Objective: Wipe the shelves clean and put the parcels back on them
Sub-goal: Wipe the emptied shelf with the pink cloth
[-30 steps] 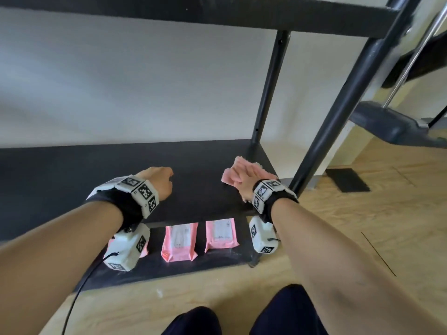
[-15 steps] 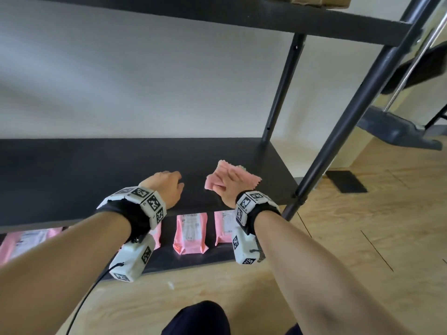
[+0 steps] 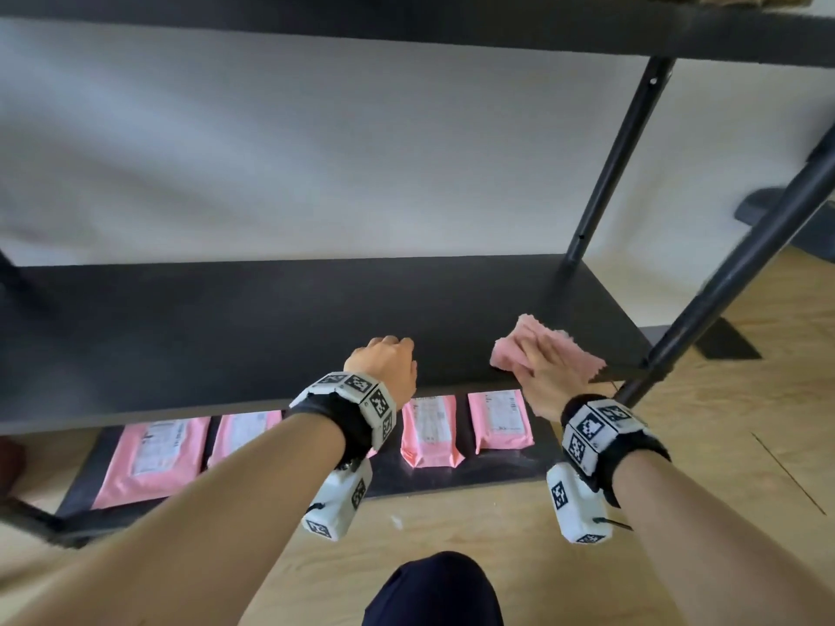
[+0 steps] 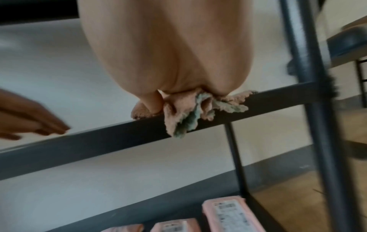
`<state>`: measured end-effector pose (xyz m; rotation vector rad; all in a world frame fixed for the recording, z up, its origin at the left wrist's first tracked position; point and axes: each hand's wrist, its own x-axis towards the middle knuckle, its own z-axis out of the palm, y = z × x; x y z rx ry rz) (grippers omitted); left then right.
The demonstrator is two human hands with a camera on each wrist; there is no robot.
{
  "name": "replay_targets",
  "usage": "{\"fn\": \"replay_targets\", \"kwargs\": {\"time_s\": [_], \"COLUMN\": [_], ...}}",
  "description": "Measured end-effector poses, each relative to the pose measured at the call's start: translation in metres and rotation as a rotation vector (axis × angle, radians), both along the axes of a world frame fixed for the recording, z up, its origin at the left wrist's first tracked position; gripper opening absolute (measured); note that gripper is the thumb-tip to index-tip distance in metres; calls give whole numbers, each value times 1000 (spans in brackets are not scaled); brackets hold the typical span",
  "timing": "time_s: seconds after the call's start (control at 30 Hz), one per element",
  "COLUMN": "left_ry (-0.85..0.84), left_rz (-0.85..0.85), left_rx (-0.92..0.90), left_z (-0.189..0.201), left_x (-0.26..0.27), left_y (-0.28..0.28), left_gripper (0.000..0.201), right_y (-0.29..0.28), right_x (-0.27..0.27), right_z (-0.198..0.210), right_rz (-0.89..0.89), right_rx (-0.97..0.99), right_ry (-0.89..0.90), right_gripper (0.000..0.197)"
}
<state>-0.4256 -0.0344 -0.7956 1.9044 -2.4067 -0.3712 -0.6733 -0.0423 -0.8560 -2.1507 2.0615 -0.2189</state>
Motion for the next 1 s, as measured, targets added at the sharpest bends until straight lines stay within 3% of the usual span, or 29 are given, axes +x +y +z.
{"fn": "replay_targets", "kwargs": {"time_s": [0.07, 0.17, 0.27, 0.37, 0.63, 0.73, 1.0], "left_ry": [12, 28, 39, 34, 96, 96, 24], "left_rz": [13, 79, 149, 180, 88, 31, 2], "left_rx": [-15, -11, -3, -10, 9, 3, 68], "left_z": [0, 1, 2, 4, 4, 5, 8], "left_x": [9, 26, 40, 46, 9, -10, -42], "left_y": [-1, -2, -4, -6, 0, 2, 6], "left_gripper": [36, 36, 36, 36, 35, 36, 39], "right_y": [-2, -5, -15, -22, -11, 3, -4], "right_x": [44, 103, 129, 112, -20, -56, -81], "right_z": [5, 8, 16, 22, 44, 51, 31], "right_rz": [84, 151, 239, 255, -109, -288, -312], "right_rx": [-20, 108, 237, 217, 119, 128, 177], "right_ry": [28, -64, -78, -96, 138, 83, -49], "right_gripper": [42, 58, 59, 59, 47, 38, 48]}}
